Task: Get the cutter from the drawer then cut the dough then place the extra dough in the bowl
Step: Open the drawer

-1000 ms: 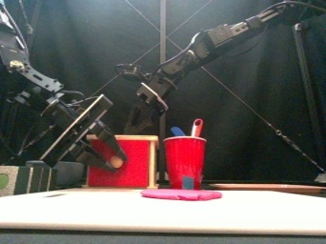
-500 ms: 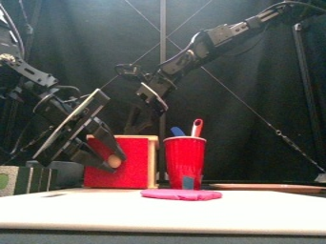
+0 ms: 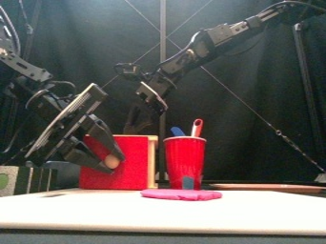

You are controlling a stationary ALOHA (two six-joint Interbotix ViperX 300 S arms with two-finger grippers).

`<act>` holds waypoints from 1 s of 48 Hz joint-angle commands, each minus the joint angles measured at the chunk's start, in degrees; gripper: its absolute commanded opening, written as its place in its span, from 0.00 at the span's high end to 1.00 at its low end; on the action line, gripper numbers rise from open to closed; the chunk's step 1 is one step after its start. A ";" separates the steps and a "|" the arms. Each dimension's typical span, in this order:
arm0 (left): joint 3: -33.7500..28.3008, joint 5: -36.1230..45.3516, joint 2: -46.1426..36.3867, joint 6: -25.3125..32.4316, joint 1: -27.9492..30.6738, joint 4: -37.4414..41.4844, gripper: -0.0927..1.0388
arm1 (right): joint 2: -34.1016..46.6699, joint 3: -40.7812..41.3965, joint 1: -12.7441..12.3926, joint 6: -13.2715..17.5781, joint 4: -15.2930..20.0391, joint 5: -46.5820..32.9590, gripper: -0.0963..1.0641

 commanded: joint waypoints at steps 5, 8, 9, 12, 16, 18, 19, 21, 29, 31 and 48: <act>-0.26 2.37 -0.09 0.18 -2.29 0.18 0.50 | 1.05 0.26 -0.09 0.09 0.18 1.05 0.88; -0.35 2.37 0.00 0.18 -2.29 0.18 0.50 | 0.97 0.26 -0.18 0.09 0.18 1.05 0.88; -0.44 2.37 -0.09 0.18 -2.29 0.18 0.50 | 1.05 0.26 -0.18 0.09 0.18 1.05 0.88; -0.70 2.37 -0.18 0.18 -2.29 0.18 0.50 | 1.05 0.18 -0.18 0.09 0.18 1.05 0.88; -1.14 2.37 -0.18 0.18 -2.29 0.18 0.50 | 1.05 0.09 -0.09 0.09 0.09 1.05 0.88; -1.41 2.37 -0.18 0.18 -2.37 0.26 0.50 | 1.05 -0.09 -0.18 0.09 0.09 1.05 0.88; -1.49 2.37 -0.18 0.18 -2.29 0.26 0.50 | 1.05 -0.09 -0.18 0.09 0.09 1.05 0.88; -1.76 2.37 -0.18 0.18 -2.37 0.26 0.50 | 1.05 -0.18 -0.26 0.09 0.09 1.05 0.88; -2.29 2.37 -0.09 0.26 -2.64 0.26 0.50 | 1.23 -0.35 -0.26 0.09 0.09 1.05 0.88; -2.29 2.37 -0.09 0.26 -2.64 0.18 0.50 | 1.23 -0.35 -0.26 0.09 0.09 1.05 0.88; -2.55 2.37 -0.18 0.26 -2.81 0.53 0.50 | 1.58 -0.44 -0.26 0.09 0.09 1.05 0.88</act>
